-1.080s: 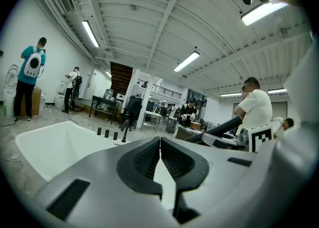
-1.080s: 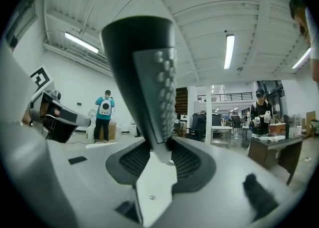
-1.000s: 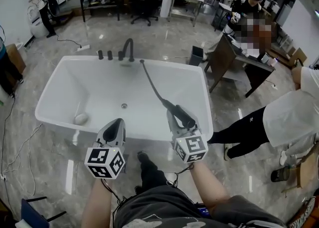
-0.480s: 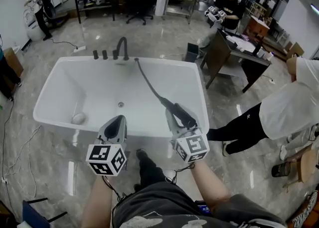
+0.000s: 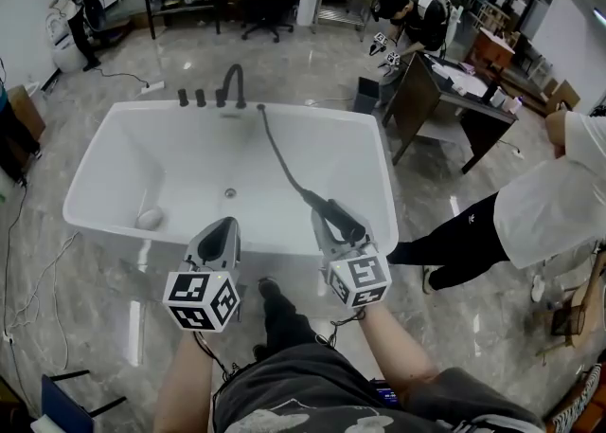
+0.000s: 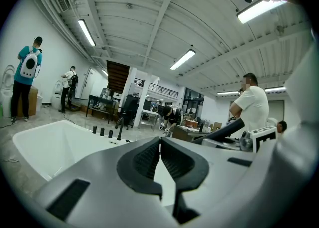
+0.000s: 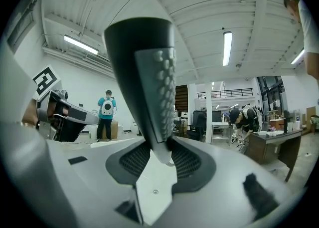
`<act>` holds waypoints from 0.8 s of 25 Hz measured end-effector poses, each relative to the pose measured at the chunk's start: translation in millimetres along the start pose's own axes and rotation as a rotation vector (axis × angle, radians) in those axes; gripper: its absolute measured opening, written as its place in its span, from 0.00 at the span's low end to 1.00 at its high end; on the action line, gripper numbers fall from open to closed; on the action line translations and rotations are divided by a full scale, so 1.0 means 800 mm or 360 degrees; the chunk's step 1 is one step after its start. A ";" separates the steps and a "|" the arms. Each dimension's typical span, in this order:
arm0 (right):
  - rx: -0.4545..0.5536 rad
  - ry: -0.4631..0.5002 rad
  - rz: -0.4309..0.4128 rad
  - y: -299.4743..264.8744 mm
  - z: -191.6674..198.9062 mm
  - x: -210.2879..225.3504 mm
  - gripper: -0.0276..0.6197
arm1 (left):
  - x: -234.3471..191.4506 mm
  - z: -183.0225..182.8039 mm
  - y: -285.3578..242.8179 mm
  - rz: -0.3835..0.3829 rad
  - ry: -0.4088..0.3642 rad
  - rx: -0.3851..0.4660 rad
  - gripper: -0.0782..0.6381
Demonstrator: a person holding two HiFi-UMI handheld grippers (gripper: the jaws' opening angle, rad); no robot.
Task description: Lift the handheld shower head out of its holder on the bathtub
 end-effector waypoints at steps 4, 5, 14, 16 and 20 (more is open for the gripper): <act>-0.0026 -0.0011 -0.0009 -0.001 0.008 -0.005 0.26 | -0.002 0.006 0.004 -0.0004 0.0004 -0.0010 0.13; -0.0031 -0.0011 -0.0012 -0.001 0.009 -0.005 0.26 | -0.002 0.007 0.005 -0.0006 0.0004 -0.0012 0.13; -0.0072 -0.0006 -0.0045 -0.001 0.018 -0.015 0.26 | -0.006 0.013 0.010 -0.0022 0.0012 -0.0023 0.13; -0.0075 -0.0002 -0.0054 -0.002 0.016 -0.017 0.26 | -0.007 0.011 0.011 -0.0025 0.0014 -0.0024 0.13; -0.0079 -0.0003 -0.0058 -0.001 0.015 -0.021 0.26 | -0.009 0.012 0.014 -0.0036 0.0021 -0.0025 0.13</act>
Point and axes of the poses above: the fingertips, and each gripper's own axes: y backward along the fingers, x to its right, z out of its underside, the point moved 6 cm from there along y, backward along the fingers, and after that the axes turned 5 degrees about y, right-handed, at the moved point
